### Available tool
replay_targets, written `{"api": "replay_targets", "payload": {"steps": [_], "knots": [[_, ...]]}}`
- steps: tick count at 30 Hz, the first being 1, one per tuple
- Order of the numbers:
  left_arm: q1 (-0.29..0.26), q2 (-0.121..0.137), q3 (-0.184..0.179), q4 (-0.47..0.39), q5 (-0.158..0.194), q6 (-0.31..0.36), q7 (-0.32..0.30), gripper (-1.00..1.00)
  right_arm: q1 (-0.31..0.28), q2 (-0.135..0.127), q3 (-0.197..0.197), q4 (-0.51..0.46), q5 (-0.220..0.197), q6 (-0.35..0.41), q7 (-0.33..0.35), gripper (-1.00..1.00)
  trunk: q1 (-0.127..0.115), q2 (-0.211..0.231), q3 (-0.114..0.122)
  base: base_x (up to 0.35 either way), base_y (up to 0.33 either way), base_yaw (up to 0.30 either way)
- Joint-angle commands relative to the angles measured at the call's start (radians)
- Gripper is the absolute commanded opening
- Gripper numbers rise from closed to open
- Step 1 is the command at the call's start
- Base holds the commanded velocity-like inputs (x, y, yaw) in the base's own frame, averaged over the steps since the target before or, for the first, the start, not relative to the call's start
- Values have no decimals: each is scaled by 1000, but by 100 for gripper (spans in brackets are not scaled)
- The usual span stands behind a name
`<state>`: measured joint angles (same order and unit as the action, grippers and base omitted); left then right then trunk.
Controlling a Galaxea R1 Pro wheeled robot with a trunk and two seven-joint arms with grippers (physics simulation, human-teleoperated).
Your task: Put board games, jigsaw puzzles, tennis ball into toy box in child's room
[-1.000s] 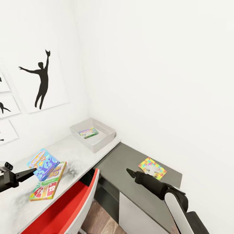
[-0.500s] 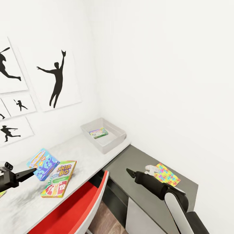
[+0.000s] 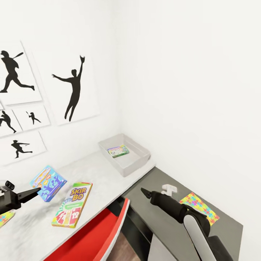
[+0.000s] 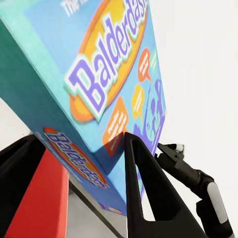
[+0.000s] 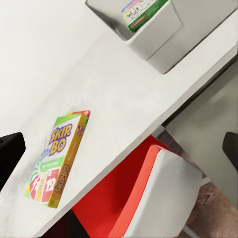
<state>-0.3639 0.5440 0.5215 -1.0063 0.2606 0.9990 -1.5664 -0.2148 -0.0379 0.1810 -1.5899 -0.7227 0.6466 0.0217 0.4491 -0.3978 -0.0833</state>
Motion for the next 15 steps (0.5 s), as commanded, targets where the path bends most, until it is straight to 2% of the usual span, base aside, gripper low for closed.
{"api": "replay_targets", "payload": {"steps": [1, 6, 11, 15], "knots": [[-1, 0, 0, 0, 0, 10, -4, -100, -1, 0, 0, -1, 2, 4, 2, 100, 1, -2, -2, 140, 36, 44], [-1, 0, 0, 0, 0, 10, -4, -100, -1, 0, 0, -1, 2, 4, 3, 100, 1, -2, -2, 112, 11, 44], [-1, 0, 0, 0, 0, 10, -4, -100, -1, 0, 0, -1, 2, 4, 3, 100, 1, -2, -2, 123, 1, 203], [-1, 0, 0, 0, 0, 10, -4, -100, -1, 0, 0, -1, 2, 4, 4, 100, 1, -2, -2, 41, 5, 88]]}}
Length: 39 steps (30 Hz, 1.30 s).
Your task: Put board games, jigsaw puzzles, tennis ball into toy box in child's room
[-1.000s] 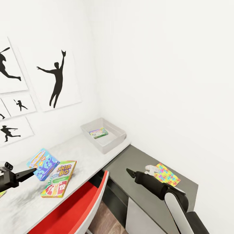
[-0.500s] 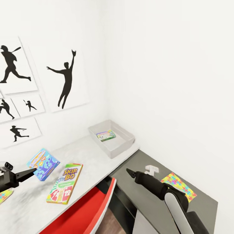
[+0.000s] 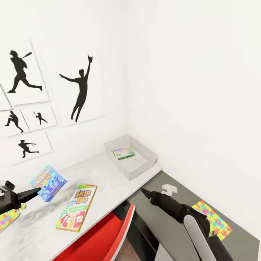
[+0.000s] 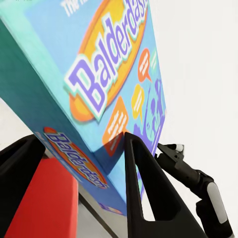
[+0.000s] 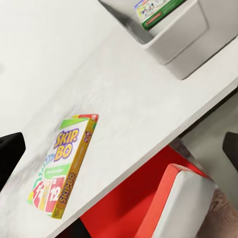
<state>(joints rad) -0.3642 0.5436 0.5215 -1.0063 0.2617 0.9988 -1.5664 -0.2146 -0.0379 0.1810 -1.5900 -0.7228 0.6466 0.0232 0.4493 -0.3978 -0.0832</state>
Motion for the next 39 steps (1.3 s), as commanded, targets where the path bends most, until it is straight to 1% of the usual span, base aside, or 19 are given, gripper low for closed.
{"api": "replay_targets", "payload": {"steps": [1, 10, 23, 39], "knots": [[-1, 0, 0, 0, -1, 11, -4, -100, -1, 0, 0, -1, 2, 4, 3, 100, 1, -2, -2, 96, 61, 25], [-1, -1, -1, 0, -1, 11, -4, -100, -1, -1, -1, -1, 2, 4, 3, 100, 1, -2, -2, 158, 58, 94], [-1, -1, -2, 0, -1, 11, -4, -100, -1, -2, -2, -1, 2, 4, 3, 100, 1, -2, -2, 106, 37, 8], [-1, -1, -3, 0, -1, 11, -4, -100, 0, -2, -4, -1, 3, 3, 3, 100, 1, -2, -2, 11, 4, 0]]}}
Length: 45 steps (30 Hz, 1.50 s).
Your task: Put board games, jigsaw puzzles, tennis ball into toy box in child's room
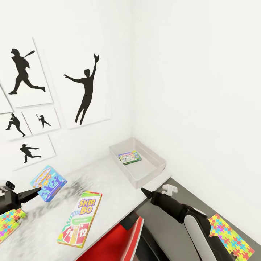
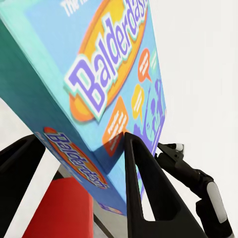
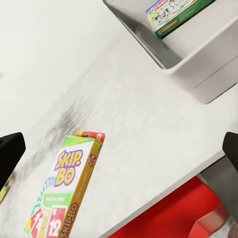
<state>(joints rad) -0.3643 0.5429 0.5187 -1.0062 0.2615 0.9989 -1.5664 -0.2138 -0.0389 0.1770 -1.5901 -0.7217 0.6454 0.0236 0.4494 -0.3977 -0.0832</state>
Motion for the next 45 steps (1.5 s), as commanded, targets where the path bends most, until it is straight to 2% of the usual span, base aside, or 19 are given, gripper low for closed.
{"api": "replay_targets", "payload": {"steps": [1, 24, 27, 29, 31, 33, 34, 35, 36, 37, 39, 41, 45], "knots": [[-1, 0, 0, 0, -1, 10, -4, -100, -1, -1, -1, -1, 1, 4, 2, 100, 1, -2, -2, 0, 0, 0], [-1, -4, -2, -1, -2, 8, -4, -100, -1, 0, -6, -1, -7, 5, 2, 100, 1, -2, -2, 0, 0, 0], [-1, -16, -11, -2, -3, 11, -4, -100, -1, -1, -5, -1, -7, 5, 2, 100, 1, -2, -2, 0, 0, 0], [-8, -32, -36, -13, -4, 24, -4, -100, -1, -2, -8, -1, -7, 5, 2, 100, 1, -2, -2, 0, 0, 0], [-60, -43, -74, -46, -4, 39, -4, -100, -2, -7, -9, -1, -7, 6, 2, 100, 1, -2, -2, 0, 0, 0], [-174, -78, -160, -55, -6, 48, -4, -100, -3, -11, -11, -1, -7, 6, 2, 100, 1, -2, -2, 0, 0, 0], [-222, -95, -197, -39, -7, 48, -4, -100, -3, -13, -12, -1, -7, 6, 2, 100, 1, -2, -2, 0, 0, 0], [-296, -122, -247, 9, -7, 48, -4, -100, -4, -15, -16, -1, -7, 7, 2, 100, 1, -2, -2, 0, 0, 0], [-348, -141, -275, 54, -8, 48, -4, -100, -4, -16, -22, -1, -7, 8, 2, 100, 1, -2, -2, 0, 0, 0], [-375, -150, -287, 79, -8, 48, 12, -100, -4, -16, -25, -1, -7, 8, 2, 100, 1, -2, -2, 0, 0, 0], [-484, -183, -315, 186, -8, 48, 90, -100, -4, -17, -41, -1, -8, 10, 2, 100, 1, -2, -2, 0, 0, 0], [-587, -210, -328, 284, -8, 48, 165, -100, -4, -18, -55, -1, -8, 13, 3, 100, 1, -2, -2, 0, 0, 0], [-736, -297, -337, 410, -8, 48, 310, -100, -4, -18, -67, -1, -8, 15, 5, 100, 1, -2, -2, 0, 0, 0]]}}
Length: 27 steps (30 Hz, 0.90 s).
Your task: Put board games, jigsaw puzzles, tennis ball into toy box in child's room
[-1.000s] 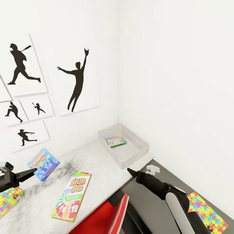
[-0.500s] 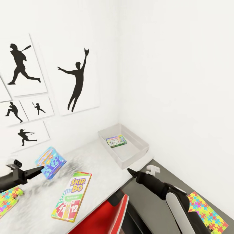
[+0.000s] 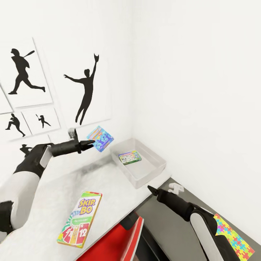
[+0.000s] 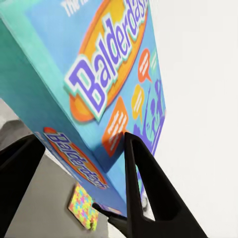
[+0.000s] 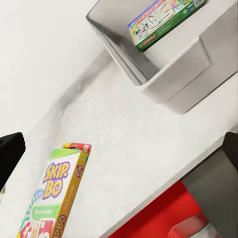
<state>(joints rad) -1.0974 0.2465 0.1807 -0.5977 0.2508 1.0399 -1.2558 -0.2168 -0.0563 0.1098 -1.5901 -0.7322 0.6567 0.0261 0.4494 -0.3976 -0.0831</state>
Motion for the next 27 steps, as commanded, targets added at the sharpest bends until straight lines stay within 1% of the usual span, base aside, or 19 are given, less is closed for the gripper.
{"api": "replay_targets", "payload": {"steps": [1, 3, 7, 8, 10, 12, 14, 16, 17, 18, 19, 20, 22, 24, 25, 27], "knots": [[-31, -28, 1, 23, 2, 7, 45, -100, -1, 0, -1, -1, 2, 4, 3, 100, 1, -2, -2, 0, 0, 0], [-82, -82, 0, 63, 3, 7, 147, -100, -1, 0, -2, -1, 2, 4, 3, 100, 1, -2, -2, 0, 0, 0], [-167, -178, 1, 152, 7, 4, 342, -100, -1, 0, -2, -1, 2, 4, 3, 100, 1, -2, -2, 0, 0, 0], [-176, -191, 2, 161, 7, 3, 364, -100, -1, 0, -2, -1, 2, 4, 3, 100, 1, -2, -2, 0, 0, 0], [-200, -243, 4, 185, 10, -1, 451, -100, -1, -1, -3, -2, 2, 4, 3, 100, 1, -2, -2, 0, 0, 0], [-210, -294, 7, 195, 11, -6, 529, -100, -2, -2, -4, -2, 2, 6, 3, 100, 1, -2, -2, 0, 0, 0], [-215, -338, 14, 203, 11, -16, 612, -100, -4, -3, -4, -2, 2, 11, 3, 100, 1, -2, -2, 0, 0, 0], [-216, -354, 31, 222, 12, -49, 657, -100, -6, -4, -4, -2, 2, 28, 3, 100, 1, -2, -2, 0, 0, 0], [-217, -370, 46, 263, 13, -95, 675, -100, -7, -5, -9, -2, 2, 59, 3, 100, 1, -2, -2, 0, 0, 0], [-217, -375, 51, 281, 12, -113, 679, -100, -8, -5, -13, -2, 2, 74, 3, 100, 1, -2, -2, 0, 0, 0], [-217, -388, 62, 330, 12, -166, 691, -100, -9, -9, -34, -2, 2, 127, 3, 100, 1, -2, -2, 0, 0, 0], [-217, -392, 65, 342, 12, -181, 695, -100, -9, -11, -43, -2, 2, 146, 4, 100, 1, -2, -2, 0, 0, 0], [-217, -399, 72, 373, 13, -220, 717, -100, -10, -22, -80, -2, 1, 223, 12, 100, 1, -2, -2, 0, 0, 0], [-217, -402, 75, 387, 13, -250, 735, -100, -10, -37, -118, -2, 0, 277, 51, 100, 1, -2, -2, 0, 0, 0], [-217, -403, 76, 392, 13, -270, 741, -100, -10, -47, -138, -2, 0, 294, 87, 100, 1, -2, -2, 0, 0, 0], [-217, -405, 76, 407, 13, -308, 748, -100, -10, -68, -172, -2, -1, 318, 186, 100, 1, -2, -2, 0, 0, 0]]}}
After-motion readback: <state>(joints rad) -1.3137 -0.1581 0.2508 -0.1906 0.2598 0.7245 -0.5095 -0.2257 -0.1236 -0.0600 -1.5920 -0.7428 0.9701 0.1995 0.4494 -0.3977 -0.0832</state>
